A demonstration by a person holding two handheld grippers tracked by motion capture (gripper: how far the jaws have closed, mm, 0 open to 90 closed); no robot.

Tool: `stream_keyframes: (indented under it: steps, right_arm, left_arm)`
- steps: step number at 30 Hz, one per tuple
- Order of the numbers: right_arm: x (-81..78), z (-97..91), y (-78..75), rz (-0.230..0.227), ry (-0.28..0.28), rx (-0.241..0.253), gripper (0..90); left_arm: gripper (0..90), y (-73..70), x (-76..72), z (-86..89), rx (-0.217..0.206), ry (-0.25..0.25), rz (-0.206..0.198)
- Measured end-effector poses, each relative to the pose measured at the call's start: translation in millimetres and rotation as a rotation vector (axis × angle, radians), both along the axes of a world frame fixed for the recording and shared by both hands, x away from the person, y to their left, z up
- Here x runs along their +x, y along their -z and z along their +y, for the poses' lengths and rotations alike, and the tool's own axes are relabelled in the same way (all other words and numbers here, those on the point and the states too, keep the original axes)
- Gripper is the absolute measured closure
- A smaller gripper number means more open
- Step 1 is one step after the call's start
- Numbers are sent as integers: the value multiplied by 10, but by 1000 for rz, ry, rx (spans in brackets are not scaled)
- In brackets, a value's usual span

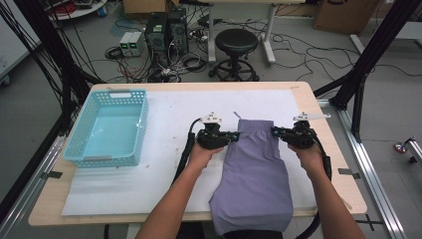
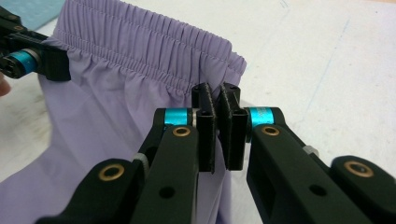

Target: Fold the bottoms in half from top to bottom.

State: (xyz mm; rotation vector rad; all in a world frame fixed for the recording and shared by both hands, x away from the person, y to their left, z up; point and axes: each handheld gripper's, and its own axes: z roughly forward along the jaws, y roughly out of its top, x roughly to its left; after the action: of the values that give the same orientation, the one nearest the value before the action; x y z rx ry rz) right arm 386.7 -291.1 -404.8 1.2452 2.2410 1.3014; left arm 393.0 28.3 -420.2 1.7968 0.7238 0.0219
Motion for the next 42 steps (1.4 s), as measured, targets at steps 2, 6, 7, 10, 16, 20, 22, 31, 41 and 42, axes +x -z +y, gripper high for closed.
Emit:
stream_keyframes:
  steps: [2, 6, 7, 10, 16, 20, 22, 31, 41, 42]
  right_arm:
    - [-92, -13, -20, -10, -7, 6, 865]
    - [-293, -30, -50, -24, -21, 17, 865]
    - [-345, -36, -52, -27, -26, 19, 865]
    - [-510, -53, -40, -33, -34, 30, 865]
    - [-809, -73, -41, -53, -42, 44, 864]
    - [-997, -65, -40, -69, -53, 27, 864]
    - [-1078, -73, -1, -66, -51, 23, 863]
    - [-1287, -160, 238, -14, -40, 42, 863]
    - [-1409, -146, 243, -18, -141, 26, 831]
    - [-1437, -151, 233, -13, -155, 32, 799]
  left_arm:
    - [877, -14, -90, 11, -2, 18, -15]
    - [874, -31, -281, 29, -5, 44, -40]
    - [872, -28, -329, 35, -9, 49, -44]
    - [869, -4, -479, 38, -7, 68, -56]
    - [869, 59, -738, 69, -6, 101, -98]
    - [866, 125, -860, 107, -2, 114, -103]
    - [863, 166, -907, 108, 15, 121, -101]
    - [751, 347, -996, 150, 36, 110, -53]
    - [631, 243, -944, 396, -27, 10, -68]
    - [624, 237, -935, 423, -28, -2, -67]
